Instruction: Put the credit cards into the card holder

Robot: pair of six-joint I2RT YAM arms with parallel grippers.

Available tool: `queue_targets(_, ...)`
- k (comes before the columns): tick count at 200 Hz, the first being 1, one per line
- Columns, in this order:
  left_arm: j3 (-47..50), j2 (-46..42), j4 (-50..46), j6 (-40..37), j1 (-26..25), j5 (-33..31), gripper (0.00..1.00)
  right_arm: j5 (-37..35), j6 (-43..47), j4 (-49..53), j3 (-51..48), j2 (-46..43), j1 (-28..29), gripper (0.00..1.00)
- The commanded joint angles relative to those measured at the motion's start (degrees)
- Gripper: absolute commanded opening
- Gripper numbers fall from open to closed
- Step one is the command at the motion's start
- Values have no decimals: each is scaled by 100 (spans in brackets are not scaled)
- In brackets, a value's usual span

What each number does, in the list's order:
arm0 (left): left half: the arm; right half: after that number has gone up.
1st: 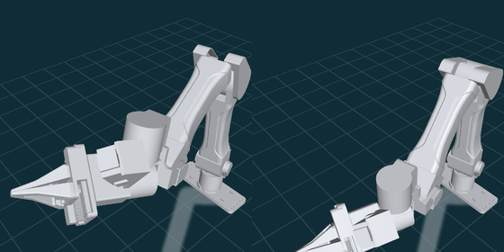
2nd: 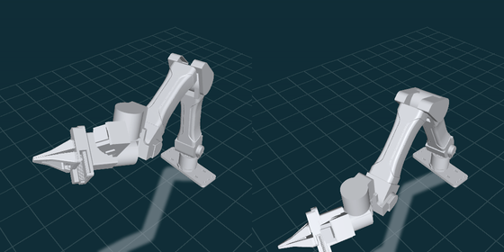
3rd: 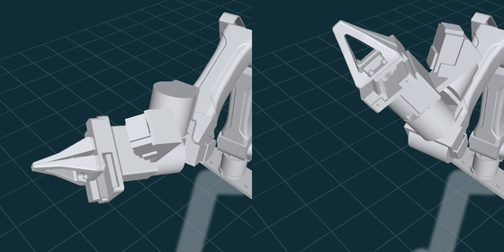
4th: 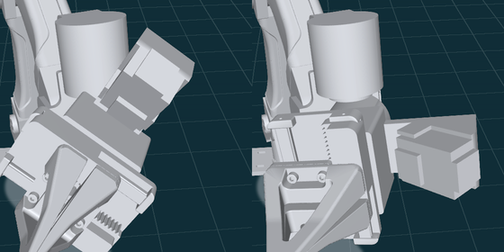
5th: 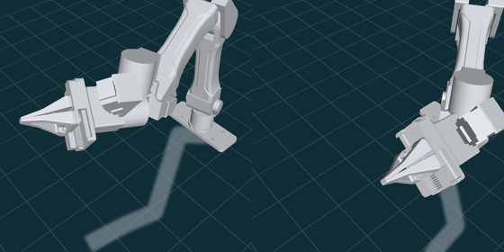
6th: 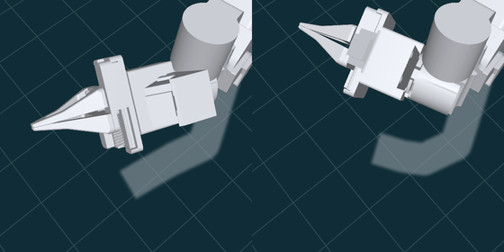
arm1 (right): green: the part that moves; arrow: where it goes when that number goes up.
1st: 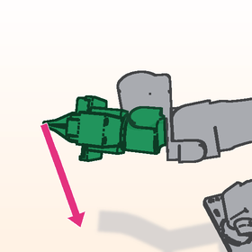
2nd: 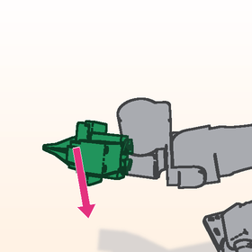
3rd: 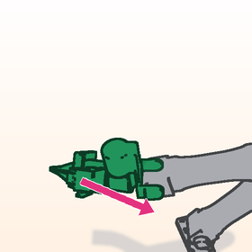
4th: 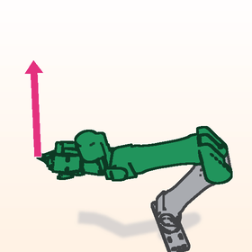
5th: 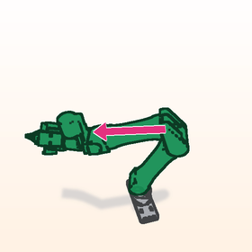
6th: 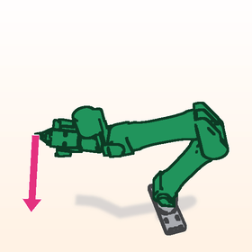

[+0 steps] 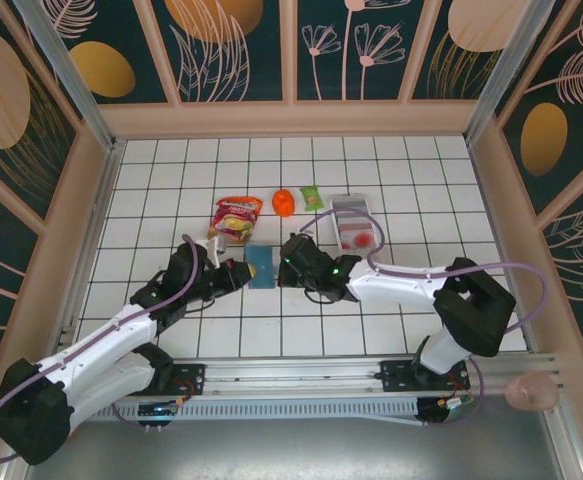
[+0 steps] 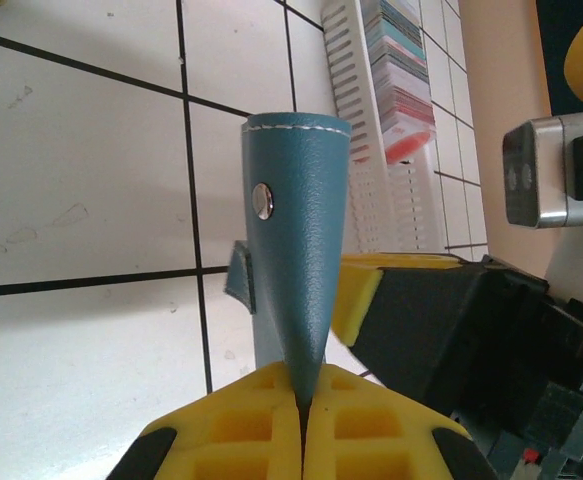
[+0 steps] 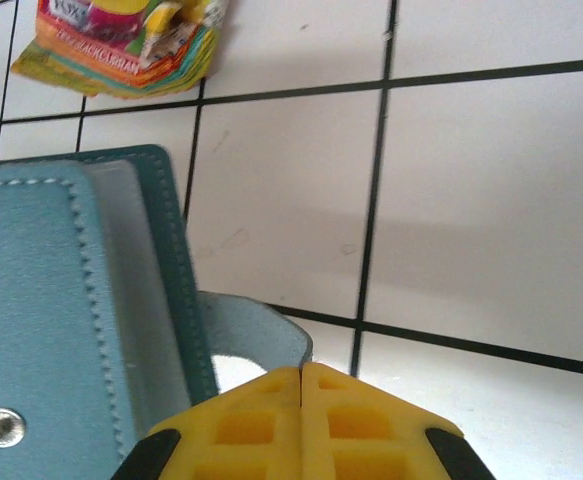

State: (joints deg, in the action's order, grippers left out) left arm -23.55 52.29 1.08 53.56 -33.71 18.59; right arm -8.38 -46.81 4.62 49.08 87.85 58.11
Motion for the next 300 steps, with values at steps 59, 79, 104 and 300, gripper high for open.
queue_targets(59,443,572,1833,389,-25,407,0,-375,217,228,-686,-853,-203,0)
queue_targets(79,464,849,2214,501,-148,437,3,-318,231,160,-750,-867,-212,0)
queue_targets(104,288,1418,2399,465,-361,420,6,-302,220,118,-811,-857,-223,0)
queue_targets(300,-97,1987,1533,-158,-461,-124,88,589,-65,-733,-1137,-1693,-240,0)
